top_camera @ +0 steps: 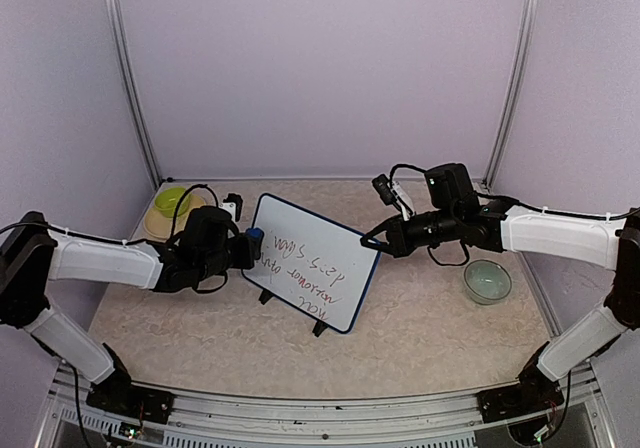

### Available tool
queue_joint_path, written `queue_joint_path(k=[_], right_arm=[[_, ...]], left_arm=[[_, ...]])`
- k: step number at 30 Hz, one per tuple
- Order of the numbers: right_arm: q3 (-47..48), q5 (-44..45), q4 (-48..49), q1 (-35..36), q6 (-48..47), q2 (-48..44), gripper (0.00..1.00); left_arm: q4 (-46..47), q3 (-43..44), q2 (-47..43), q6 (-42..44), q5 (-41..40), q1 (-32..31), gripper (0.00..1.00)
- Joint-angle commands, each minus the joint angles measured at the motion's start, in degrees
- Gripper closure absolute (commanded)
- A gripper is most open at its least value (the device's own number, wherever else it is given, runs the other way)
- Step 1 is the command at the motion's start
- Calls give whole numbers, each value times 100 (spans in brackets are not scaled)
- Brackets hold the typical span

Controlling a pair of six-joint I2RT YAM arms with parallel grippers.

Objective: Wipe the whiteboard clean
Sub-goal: Erase the center of the whiteboard.

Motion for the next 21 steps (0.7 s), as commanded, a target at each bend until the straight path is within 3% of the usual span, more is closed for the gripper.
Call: queue_joint_path(k=[1, 10, 21], right_arm=[[-45, -132, -315, 47, -333, 87, 100], [-24, -126, -324, 47, -353, 106, 100], [-14, -165, -274, 47, -339, 204, 100]], left_arm=[[112, 786, 241, 242, 32, 90, 83], [74, 1355, 486, 442, 141, 203, 83], [158, 119, 166, 230, 33, -196, 83]])
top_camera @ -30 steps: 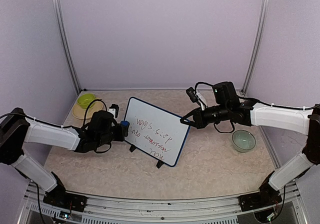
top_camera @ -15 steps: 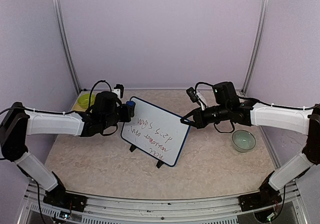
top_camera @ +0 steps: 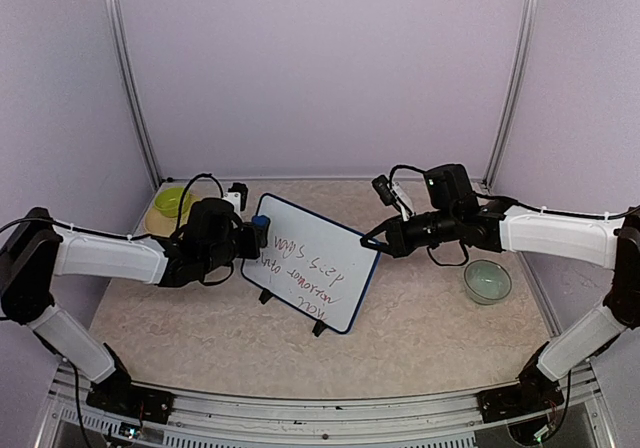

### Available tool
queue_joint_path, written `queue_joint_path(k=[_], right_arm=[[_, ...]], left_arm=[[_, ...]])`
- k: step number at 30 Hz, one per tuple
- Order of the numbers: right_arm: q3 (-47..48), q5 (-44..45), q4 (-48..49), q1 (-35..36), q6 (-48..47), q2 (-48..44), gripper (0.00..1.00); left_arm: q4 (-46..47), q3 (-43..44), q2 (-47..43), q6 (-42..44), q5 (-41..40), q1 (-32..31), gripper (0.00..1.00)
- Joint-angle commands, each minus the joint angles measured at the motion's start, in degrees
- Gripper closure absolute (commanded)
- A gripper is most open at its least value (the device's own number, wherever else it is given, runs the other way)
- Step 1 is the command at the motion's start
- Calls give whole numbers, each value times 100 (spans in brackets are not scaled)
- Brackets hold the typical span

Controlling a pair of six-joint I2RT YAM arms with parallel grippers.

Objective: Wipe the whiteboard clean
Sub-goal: Erase the center of the whiteboard.

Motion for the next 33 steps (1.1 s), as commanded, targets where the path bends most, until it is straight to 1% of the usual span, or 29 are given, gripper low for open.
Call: queue_joint_path(k=[1, 5, 8, 12, 18, 23, 27, 33], right_arm=[[-6, -203, -270, 50, -381, 174, 100], [8, -225, -236, 50, -346, 194, 100], [22, -231, -225, 50, -331, 219, 100], [18, -207, -288, 58, -344, 187, 100], [83, -161, -443, 58, -396, 132, 100], [102, -138, -497, 58, -422, 100, 100], [107, -125, -501, 58, -422, 92, 100], [108, -155, -449, 58, -415, 151, 100]], left_arm=[[-204, -508, -147, -46, -43, -252, 83], [-201, -678, -261, -50, -111, -277, 83], [-222, -529, -305, -27, -134, -250, 83], [-253, -78, -231, 117, -135, -187, 83], [-326, 711, 132, 268, -142, -124, 83], [-494, 1106, 321, 332, -183, -72, 83], [-504, 872, 238, 250, -135, -71, 83], [-345, -30, -97, 48, -135, -115, 83]])
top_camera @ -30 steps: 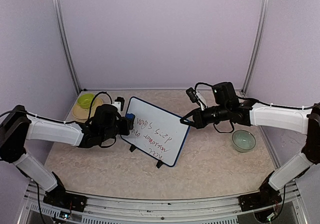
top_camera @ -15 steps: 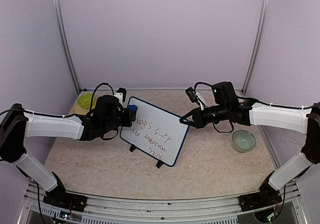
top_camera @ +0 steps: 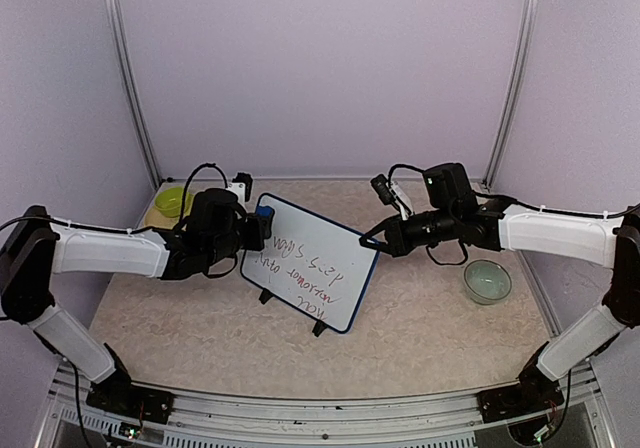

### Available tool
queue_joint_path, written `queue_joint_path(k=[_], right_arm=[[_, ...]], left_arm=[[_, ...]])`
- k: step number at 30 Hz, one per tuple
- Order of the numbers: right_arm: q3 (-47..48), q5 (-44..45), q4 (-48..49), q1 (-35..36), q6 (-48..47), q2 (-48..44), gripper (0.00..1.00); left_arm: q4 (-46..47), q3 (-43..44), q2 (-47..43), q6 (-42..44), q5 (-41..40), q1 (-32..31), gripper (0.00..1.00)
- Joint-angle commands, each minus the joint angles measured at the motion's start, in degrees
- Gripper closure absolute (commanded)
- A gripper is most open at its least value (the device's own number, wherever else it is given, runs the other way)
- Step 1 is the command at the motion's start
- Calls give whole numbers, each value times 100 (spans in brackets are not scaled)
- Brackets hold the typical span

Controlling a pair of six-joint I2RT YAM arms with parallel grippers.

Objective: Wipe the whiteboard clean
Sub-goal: Erase the center of the whiteboard.

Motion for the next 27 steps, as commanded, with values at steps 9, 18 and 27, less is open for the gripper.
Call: queue_joint_path(k=[9, 18, 27], right_arm=[[67, -166, -354, 74, -378, 192, 100], [72, -167, -341, 82, -376, 227, 100], [54, -144, -371, 80, -378, 189, 100]], left_arm=[[-153, -1393, -310, -224, -187, -412, 83], [-99, -928, -293, -97, -251, -338, 83], [-34, -50, 30, 144, -113, -133, 83]])
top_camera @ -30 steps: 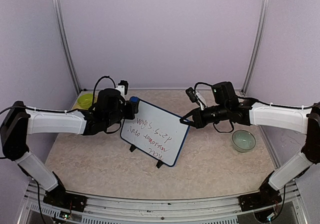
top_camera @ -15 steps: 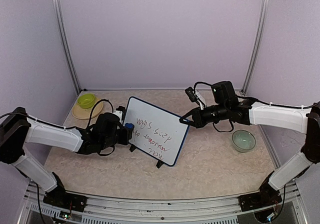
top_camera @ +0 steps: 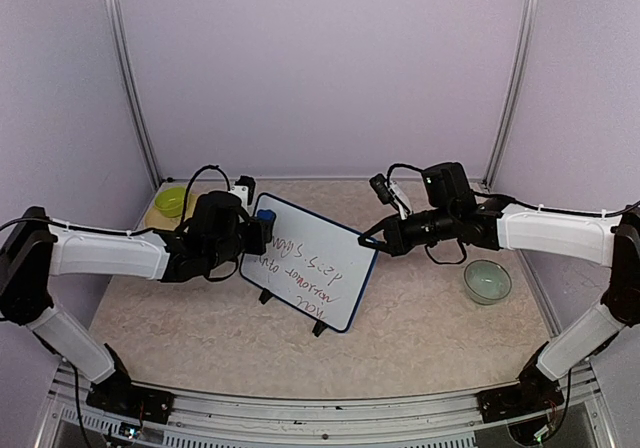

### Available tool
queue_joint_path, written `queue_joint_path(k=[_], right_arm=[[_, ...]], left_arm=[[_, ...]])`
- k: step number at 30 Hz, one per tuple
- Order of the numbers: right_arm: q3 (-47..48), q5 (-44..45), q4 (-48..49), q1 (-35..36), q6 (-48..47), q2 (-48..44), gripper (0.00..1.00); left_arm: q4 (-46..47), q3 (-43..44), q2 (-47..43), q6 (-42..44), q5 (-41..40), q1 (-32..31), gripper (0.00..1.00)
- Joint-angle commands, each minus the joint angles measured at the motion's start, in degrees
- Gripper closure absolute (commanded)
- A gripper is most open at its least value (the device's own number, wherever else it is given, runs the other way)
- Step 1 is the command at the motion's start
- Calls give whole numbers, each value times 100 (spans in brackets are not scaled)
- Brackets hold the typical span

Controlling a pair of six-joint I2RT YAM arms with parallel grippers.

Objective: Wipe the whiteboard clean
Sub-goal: Erase the center of the whiteboard.

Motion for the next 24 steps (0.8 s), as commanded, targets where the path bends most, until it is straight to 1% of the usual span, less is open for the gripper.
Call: queue_joint_path(k=[1, 7, 12, 15, 17, 21, 24], right_arm=[[-6, -100, -391, 80, -362, 113, 100], [-30, -72, -399, 80, -390, 98, 100], [-20, -111, -352, 80, -367, 149, 100], [-15, -116, -336, 80, -367, 154, 100], [-14, -124, -319, 80, -363, 173, 100], [-12, -141, -300, 80, -342, 179, 100], [-15, -134, -321, 89, -339, 163, 100]], left_arm=[[169, 326, 189, 173, 59, 88, 83], [148, 96, 87, 92, 173, 87, 83], [129, -544, -122, -153, 204, -41, 83], [45, -856, -217, -202, 88, -164, 83], [21, -1022, -240, -380, 50, -194, 83], [-23, -1125, -176, -432, -80, -198, 83], [11, -1031, -170, -407, -93, -196, 83]])
